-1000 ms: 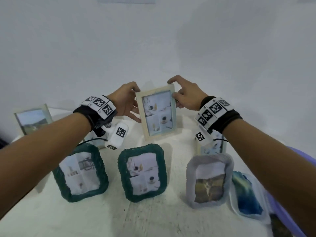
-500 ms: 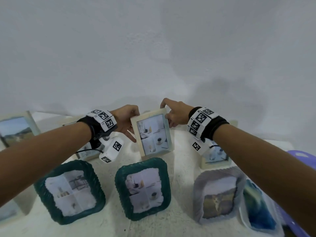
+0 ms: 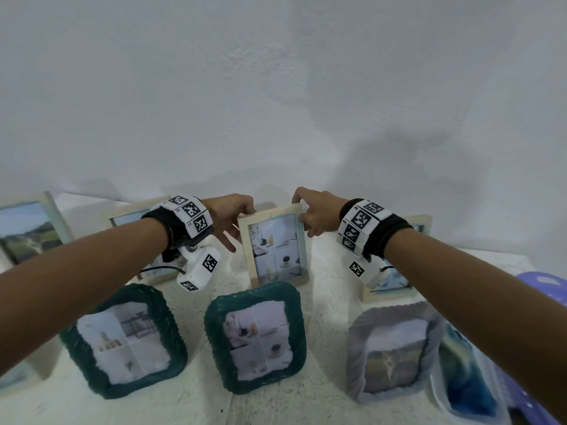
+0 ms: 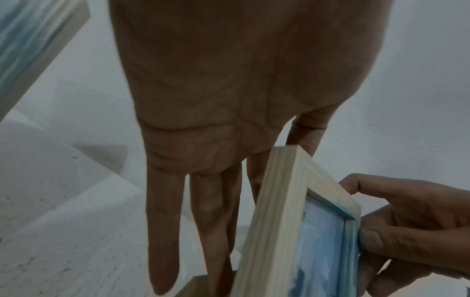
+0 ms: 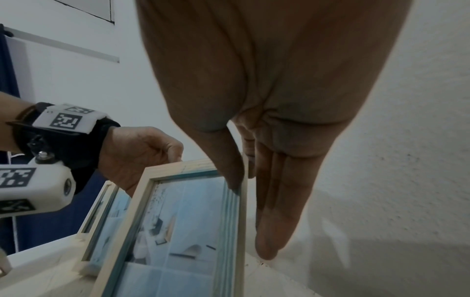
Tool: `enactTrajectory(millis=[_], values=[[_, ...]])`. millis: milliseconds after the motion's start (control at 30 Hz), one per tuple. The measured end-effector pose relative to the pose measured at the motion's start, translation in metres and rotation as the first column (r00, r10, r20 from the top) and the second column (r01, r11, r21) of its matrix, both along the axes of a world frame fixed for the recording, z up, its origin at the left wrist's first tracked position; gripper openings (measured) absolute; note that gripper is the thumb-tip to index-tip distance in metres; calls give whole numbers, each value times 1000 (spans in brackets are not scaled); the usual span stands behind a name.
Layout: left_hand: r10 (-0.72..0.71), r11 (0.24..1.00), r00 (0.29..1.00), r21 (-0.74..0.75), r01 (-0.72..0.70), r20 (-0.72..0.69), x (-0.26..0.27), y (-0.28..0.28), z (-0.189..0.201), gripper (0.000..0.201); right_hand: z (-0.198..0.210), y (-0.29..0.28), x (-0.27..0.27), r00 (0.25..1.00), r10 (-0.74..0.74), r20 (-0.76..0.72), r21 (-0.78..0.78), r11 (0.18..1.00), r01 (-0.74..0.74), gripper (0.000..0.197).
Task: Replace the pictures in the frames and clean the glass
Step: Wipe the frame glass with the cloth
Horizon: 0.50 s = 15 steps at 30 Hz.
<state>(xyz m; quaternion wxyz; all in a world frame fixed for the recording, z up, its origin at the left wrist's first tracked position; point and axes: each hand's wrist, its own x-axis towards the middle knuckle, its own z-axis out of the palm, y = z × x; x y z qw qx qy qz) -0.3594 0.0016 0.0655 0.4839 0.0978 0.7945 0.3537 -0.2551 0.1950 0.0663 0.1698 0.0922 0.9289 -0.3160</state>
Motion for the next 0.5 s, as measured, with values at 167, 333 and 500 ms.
enactTrajectory(millis=[167,333,500], values=[[-10,1000,990,-14,8,-142,-5,3,9,37,12,4,5,997,46,-65,145,989,-36,41],[-99,991,847,24,130,-523,-9,15,41,34,47,19,23,968,25,-251,154,988,15,39],[-203,945,671,37,326,-713,26,59,76,23,57,67,60,943,-98,-319,196,966,167,30]])
